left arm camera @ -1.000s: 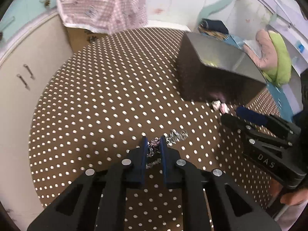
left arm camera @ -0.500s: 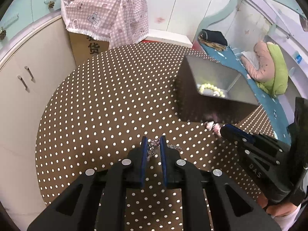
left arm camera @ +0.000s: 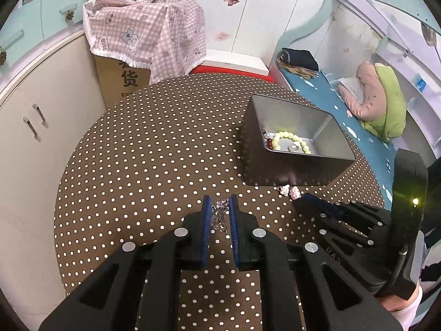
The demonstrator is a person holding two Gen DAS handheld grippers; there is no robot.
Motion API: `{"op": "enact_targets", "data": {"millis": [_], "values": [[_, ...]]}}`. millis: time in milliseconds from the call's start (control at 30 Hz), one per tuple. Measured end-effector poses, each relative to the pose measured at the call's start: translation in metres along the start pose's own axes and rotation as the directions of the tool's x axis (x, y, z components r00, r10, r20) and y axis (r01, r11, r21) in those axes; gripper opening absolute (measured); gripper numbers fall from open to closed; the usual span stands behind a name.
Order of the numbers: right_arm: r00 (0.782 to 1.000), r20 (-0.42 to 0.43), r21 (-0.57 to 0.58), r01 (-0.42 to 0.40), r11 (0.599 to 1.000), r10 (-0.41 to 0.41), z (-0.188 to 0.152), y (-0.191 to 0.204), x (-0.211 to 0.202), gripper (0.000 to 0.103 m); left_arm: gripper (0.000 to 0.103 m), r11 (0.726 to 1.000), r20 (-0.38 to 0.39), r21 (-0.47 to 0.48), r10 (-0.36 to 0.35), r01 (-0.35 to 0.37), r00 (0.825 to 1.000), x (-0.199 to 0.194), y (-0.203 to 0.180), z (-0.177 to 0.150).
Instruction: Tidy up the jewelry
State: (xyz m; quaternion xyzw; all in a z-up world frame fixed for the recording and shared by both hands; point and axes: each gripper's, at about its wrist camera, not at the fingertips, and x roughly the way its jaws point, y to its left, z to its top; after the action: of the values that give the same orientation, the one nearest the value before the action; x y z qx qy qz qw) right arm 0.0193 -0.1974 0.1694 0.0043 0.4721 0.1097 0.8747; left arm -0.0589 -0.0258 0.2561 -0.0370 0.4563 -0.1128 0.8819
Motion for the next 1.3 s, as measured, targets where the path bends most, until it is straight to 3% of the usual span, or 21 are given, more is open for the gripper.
{"op": "enact_targets", "data": {"millis": [167,333,367,433,667,1000,1300], "values": [[1.000,0.009,-0.004,-0.027,1.000,0.027,0.004,0.003,0.004,0.030,0.012,1.000,-0.001,-0.004,0.002,-0.002,1.000,0.001,0.006,0.002],[0.999,0.046,-0.040,0.005,0.999,-0.003,0.004,0.009,0.009,0.028,0.012,1.000,0.000,-0.008,0.001,-0.001,1.000,-0.001,0.008,-0.001],[0.999,0.050,-0.037,0.008,0.999,-0.006,0.003,0.008,0.009,0.021,0.012,1.000,0.000,-0.008,0.004,-0.004,1.000,0.000,0.009,-0.001],[0.998,0.056,-0.027,0.011,1.000,-0.010,0.001,0.004,0.007,0.018,0.012,1.000,-0.001,-0.011,0.002,-0.002,1.000,-0.001,0.011,0.000],[0.999,0.050,0.021,0.002,1.000,-0.003,-0.007,-0.004,-0.006,0.018,0.012,1.000,0.006,-0.002,-0.006,0.006,1.000,-0.005,0.008,-0.001],[0.991,0.133,0.112,-0.016,0.994,0.001,-0.023,-0.027,-0.054,0.018,0.012,1.000,0.032,0.028,-0.014,0.013,0.999,-0.020,-0.009,-0.003],[0.977,0.189,0.175,-0.136,0.975,0.102,-0.027,-0.046,-0.084,0.018,0.012,0.999,0.046,0.051,-0.017,0.015,0.999,-0.030,-0.020,-0.006]]}}
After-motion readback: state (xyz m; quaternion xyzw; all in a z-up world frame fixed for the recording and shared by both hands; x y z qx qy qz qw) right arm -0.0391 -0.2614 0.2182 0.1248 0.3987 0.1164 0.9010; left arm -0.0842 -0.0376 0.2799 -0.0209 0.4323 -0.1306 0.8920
